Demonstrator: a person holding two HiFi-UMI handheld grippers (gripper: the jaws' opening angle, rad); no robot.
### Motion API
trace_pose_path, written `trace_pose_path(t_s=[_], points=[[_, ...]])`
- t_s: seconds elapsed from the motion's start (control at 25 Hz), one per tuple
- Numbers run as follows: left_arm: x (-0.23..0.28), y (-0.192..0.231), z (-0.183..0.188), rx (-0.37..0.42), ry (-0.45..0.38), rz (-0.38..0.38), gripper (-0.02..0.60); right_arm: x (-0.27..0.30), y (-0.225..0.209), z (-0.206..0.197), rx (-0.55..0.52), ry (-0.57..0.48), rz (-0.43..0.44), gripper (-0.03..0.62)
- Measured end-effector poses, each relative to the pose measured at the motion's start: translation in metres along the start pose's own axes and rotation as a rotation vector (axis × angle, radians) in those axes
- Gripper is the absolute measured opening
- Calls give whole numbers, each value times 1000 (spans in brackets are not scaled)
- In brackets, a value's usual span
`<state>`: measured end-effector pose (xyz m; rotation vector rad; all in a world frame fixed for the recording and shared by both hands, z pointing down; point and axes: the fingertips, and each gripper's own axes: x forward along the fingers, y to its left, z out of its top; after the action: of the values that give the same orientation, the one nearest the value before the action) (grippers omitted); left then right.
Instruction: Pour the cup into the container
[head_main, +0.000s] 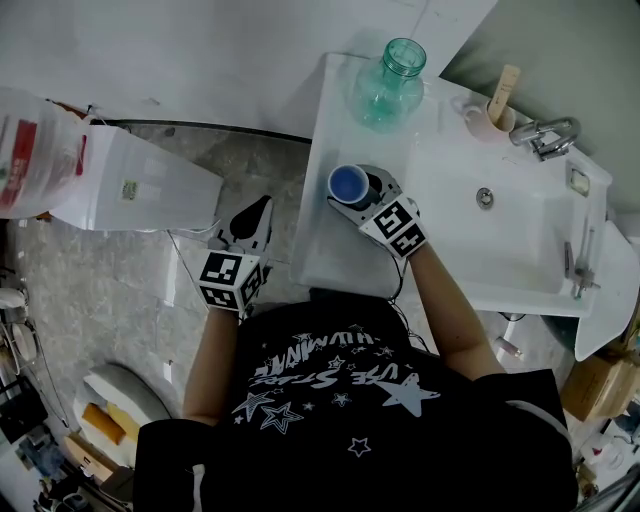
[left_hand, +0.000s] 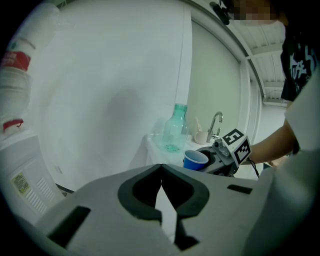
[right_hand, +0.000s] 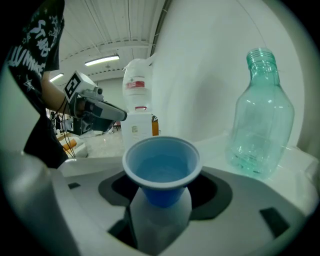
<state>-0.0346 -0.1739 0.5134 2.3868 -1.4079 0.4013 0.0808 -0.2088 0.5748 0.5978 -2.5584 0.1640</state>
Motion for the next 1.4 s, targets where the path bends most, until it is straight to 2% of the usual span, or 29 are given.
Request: trace_pose_path(t_s=[0.2, 0.56, 0.76, 1.08, 1.4], points=[[-5, -1, 5, 11, -8, 8, 12, -5, -1, 3, 33, -18, -21, 284], [-12, -3, 34, 56, -44, -9, 12, -37, -19, 22, 105, -71, -156, 285], [-4, -2, 58, 85, -75, -66, 12, -67, -36, 35, 175, -89, -254, 285], [31, -9, 105, 141, -121, -187, 12, -113, -67, 63, 222, -103, -393, 285], [58, -23, 146, 199, -136, -286, 12, -143, -91, 93, 218, -72, -458, 284]])
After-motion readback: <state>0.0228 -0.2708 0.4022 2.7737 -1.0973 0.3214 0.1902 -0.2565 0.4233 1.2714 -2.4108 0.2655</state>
